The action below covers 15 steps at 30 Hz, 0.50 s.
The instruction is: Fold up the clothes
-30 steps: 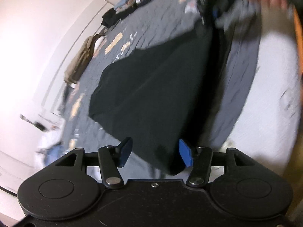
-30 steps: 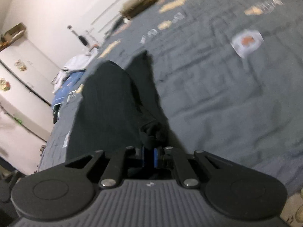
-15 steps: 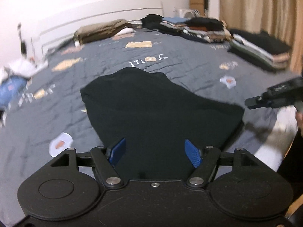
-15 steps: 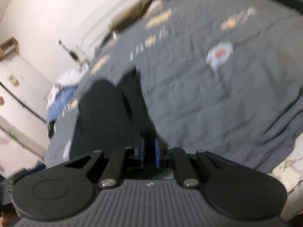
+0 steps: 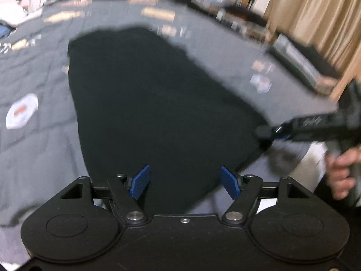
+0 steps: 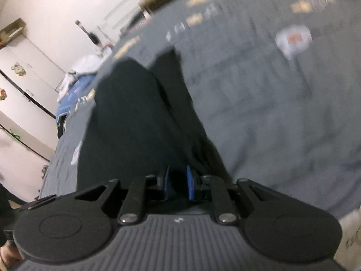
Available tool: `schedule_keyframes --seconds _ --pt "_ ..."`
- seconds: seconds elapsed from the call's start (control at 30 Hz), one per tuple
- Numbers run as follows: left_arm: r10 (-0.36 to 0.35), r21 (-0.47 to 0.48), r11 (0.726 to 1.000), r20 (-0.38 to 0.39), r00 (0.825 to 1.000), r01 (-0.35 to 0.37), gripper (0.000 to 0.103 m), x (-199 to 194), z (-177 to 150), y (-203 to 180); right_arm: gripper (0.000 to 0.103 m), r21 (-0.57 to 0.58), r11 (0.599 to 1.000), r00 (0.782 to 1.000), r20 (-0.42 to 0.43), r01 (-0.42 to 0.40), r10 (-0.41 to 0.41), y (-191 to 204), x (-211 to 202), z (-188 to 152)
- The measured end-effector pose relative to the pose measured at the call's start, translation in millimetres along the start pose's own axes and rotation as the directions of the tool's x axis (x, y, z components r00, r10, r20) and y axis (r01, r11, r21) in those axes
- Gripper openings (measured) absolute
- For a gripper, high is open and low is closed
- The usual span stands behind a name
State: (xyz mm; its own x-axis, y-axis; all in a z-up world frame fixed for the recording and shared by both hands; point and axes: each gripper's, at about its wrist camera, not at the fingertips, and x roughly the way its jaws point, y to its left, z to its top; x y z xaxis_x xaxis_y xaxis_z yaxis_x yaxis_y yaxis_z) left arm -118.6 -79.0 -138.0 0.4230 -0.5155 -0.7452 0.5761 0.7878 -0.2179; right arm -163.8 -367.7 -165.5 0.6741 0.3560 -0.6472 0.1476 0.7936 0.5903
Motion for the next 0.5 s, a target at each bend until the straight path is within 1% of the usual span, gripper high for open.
schedule_keyframes --seconds 0.07,0.13,0.2,0.27,0.33,0.37,0.4,0.43,0.5 --pt "-0.003 -0.002 1.000 0.002 1.000 0.003 0.069 -2.7 -0.2 -0.1 0.016 0.021 1.000 1.000 -0.017 -0.008 0.009 -3.7 -1.5 -2.3" --pt "-0.008 -0.006 1.000 0.006 1.000 0.008 0.068 -5.9 -0.2 0.2 0.017 0.021 1.000 1.000 -0.004 -0.014 0.014 -0.8 -9.1 1.0" --pt "-0.038 -0.065 0.997 0.064 0.997 0.042 0.069 -19.9 4.1 7.4 0.017 0.025 0.999 0.998 0.045 -0.037 0.036 4.2 -20.9 7.0" --pt "-0.036 -0.095 0.994 0.122 0.992 0.048 0.070 -30.9 16.4 15.1 0.020 0.020 0.998 0.994 0.094 -0.056 0.054 10.3 -31.7 14.2" --pt "-0.033 -0.125 0.991 0.180 0.983 0.056 0.071 -42.0 28.7 22.9 0.029 -0.027 0.998 0.988 0.143 -0.060 0.063 21.7 -36.7 27.9" --pt "-0.031 -0.140 0.988 0.208 0.978 0.061 0.071 -47.5 34.8 26.7 0.038 -0.056 0.996 0.985 0.158 -0.064 0.073 28.9 -36.8 37.8" --pt "-0.028 -0.154 0.986 0.237 0.971 0.066 0.072 -53.0 41.0 30.6 0.044 -0.081 0.994 0.982 0.170 -0.072 0.085 34.8 -36.4 47.1" --pt "-0.027 -0.168 0.983 0.264 0.964 0.073 0.073 -58.0 47.2 34.3 0.044 -0.102 0.991 0.980 0.173 -0.085 0.102 39.6 -34.2 56.7" --pt "-0.050 -0.199 0.973 0.302 0.952 0.114 0.076 -57.3 61.5 39.0 0.047 -0.159 0.982 0.978 0.164 -0.101 0.127 53.4 -25.7 77.7"
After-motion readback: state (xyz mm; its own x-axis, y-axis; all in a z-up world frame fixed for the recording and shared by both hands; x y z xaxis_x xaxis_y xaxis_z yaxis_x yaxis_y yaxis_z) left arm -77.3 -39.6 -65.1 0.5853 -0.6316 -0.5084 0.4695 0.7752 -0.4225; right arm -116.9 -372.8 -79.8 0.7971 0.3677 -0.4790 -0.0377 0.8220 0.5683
